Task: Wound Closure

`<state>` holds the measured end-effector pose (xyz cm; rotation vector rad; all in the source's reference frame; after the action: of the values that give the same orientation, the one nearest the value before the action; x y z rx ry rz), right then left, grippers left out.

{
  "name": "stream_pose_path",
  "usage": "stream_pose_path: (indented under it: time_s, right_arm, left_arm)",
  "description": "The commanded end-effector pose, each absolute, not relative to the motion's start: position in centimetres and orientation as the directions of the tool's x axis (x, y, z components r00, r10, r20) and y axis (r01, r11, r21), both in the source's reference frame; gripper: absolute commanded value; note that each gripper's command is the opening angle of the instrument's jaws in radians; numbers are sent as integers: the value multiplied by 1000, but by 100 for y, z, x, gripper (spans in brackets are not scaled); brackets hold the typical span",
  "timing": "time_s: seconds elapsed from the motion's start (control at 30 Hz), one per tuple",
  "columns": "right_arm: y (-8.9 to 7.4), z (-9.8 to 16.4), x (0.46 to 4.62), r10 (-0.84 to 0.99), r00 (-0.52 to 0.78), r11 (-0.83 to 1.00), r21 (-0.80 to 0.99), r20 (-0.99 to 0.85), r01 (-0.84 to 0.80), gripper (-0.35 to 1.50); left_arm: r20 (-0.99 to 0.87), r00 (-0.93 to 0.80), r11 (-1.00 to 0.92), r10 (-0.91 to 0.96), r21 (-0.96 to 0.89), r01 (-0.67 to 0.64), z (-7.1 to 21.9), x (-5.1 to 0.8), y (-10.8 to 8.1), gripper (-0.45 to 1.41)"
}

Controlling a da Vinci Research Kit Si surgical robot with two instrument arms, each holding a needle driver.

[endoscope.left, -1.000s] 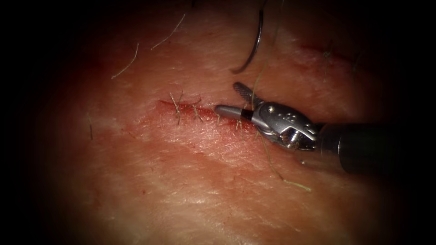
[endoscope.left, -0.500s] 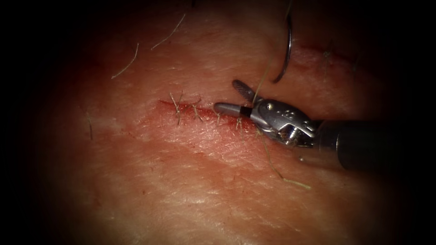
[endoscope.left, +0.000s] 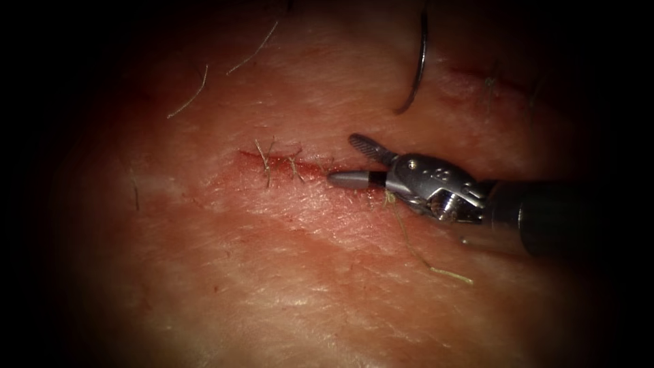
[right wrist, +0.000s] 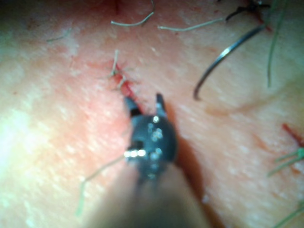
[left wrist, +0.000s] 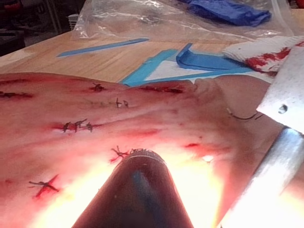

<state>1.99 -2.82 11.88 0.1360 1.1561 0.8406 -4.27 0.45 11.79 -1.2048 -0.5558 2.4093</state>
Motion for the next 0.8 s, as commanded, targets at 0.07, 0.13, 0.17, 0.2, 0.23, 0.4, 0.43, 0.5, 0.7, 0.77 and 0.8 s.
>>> stream_pose_path:
  time_s: [0.07,0.13,0.17,0.2,0.23,0.4,0.43,0.5,0.7,0.77,0.8]
  right_arm:
    - [-284,1189,196,647,130,687,501,-751,-527,147]
    - [-283,1185,187,649,128,688,506,-750,-521,147]
    - [-282,1182,183,650,126,687,509,-750,-518,147]
    - [-281,1180,178,648,116,687,512,-753,-516,147]
    - [-281,1177,172,647,106,686,516,-755,-513,147]
    - [-288,1164,143,644,92,689,523,-760,-502,147]
    - [-292,1161,134,643,95,689,521,-760,-504,148]
    - [-298,1157,122,643,98,689,517,-760,-508,148]
    - [-312,1150,91,644,106,678,502,-758,-537,148]
    - [-315,1149,87,644,107,676,498,-758,-544,148]
    - [-316,1150,86,643,107,676,497,-758,-544,148]
  left_arm:
    - [-661,-559,-850,501,-497,-174,1186,-423,54,-45]
    - [-655,-568,-854,498,-486,-187,1191,-414,57,-45]
    - [-656,-567,-855,498,-483,-192,1194,-408,58,-45]
    - [-655,-570,-855,496,-481,-193,1197,-403,59,-45]
    - [-654,-571,-856,496,-479,-196,1200,-397,59,-45]
    - [-642,-592,-864,488,-454,-219,1217,-361,62,-45]
    - [-639,-596,-864,486,-451,-222,1221,-354,63,-45]
    - [-631,-606,-866,485,-441,-234,1231,-339,63,-45]
    - [-614,-633,-877,472,-401,-264,1271,-317,52,-23]
    - [-607,-638,-878,473,-389,-280,1284,-316,46,25]
    - [-597,-637,-870,487,-391,-300,1291,-316,44,64]
